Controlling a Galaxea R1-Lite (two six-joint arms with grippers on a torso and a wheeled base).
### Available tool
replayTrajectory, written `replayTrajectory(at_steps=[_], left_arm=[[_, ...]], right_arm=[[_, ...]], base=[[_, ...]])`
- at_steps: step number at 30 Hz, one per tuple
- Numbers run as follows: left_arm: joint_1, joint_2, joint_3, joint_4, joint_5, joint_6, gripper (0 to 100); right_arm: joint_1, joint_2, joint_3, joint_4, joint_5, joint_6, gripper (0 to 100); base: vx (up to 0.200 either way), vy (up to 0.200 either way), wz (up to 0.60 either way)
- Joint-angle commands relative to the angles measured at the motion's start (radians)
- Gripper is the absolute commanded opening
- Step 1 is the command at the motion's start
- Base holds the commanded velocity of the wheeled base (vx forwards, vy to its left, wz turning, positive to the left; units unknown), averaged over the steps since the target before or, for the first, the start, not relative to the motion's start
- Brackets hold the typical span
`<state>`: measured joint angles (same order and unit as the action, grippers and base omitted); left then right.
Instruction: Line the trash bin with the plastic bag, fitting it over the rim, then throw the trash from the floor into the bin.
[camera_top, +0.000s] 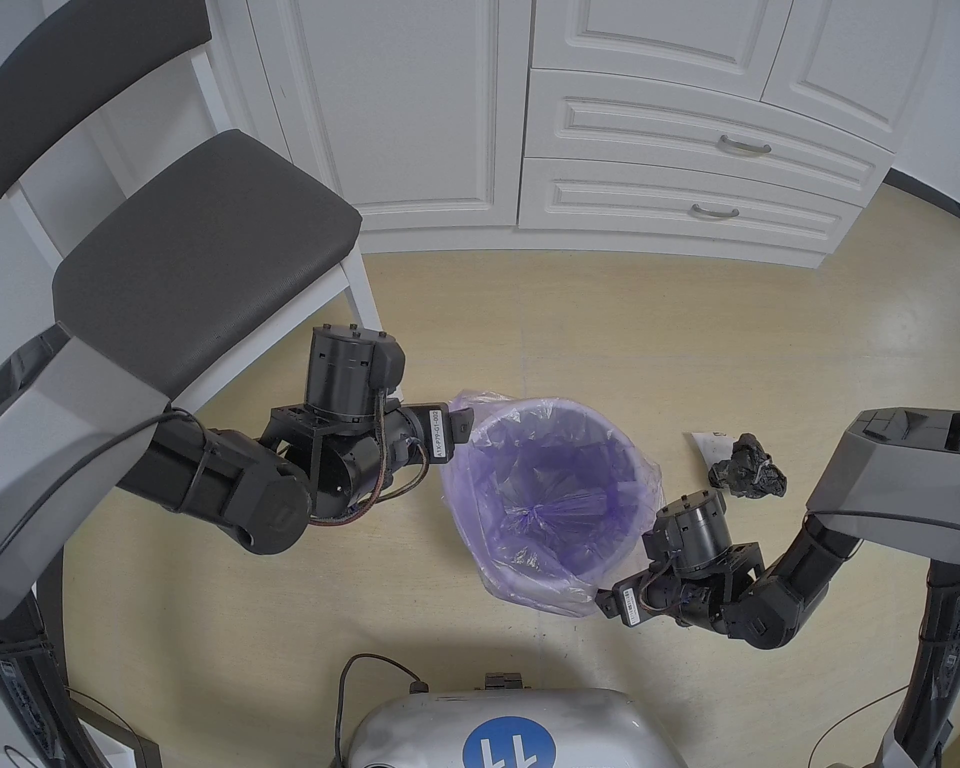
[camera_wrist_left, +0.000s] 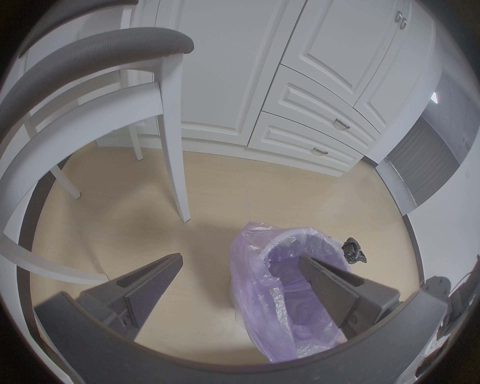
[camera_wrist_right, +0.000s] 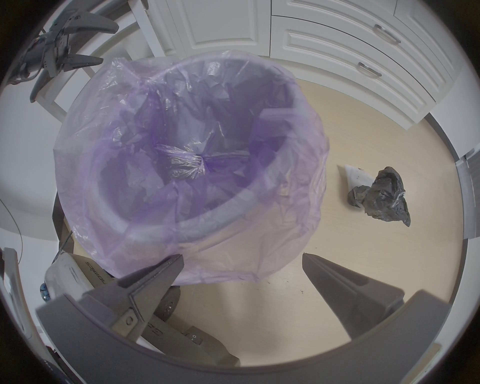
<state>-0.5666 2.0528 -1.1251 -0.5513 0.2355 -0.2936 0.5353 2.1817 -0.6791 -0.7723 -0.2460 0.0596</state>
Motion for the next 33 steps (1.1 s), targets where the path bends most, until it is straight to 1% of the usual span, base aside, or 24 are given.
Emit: replayTrajectory(at_steps=[1,3,7,12,20,33], left_arm=[[0.001,-0.017,0.004,-0.001,0.001,0.001,100],[0.001,-0.020,0.004,-0.001,0.001,0.001,100],[0.001,-0.028,0.007,0.001,-0.001,0.001,100],[0.001,-0.023,0.005,0.001,-0.001,-0.001,100],[-0.001,-0.020,0.005,-0.001,-0.001,-0.001,100],[0.001,-0.022,0.004,0.001,-0.004,-0.001,100]], right_arm=[[0.015,0.038,0.003,-0.022,-0.001,0.011,100],[0.017,0.041,0.001,-0.033,0.001,0.016,100],[0.034,0.061,-0.014,-0.073,-0.001,0.052,100],[0.034,0.087,-0.037,-0.096,-0.006,0.072,100],[0.029,0.127,-0.106,-0.093,-0.012,0.134,100],[0.026,0.151,-0.157,-0.096,-0.012,0.194,100]], base=[[0.000,0.000,0.00],[0.000,0.000,0.00],[0.000,0.000,0.00],[0.000,0.000,0.00],[0.000,0.000,0.00],[0.000,0.000,0.00]])
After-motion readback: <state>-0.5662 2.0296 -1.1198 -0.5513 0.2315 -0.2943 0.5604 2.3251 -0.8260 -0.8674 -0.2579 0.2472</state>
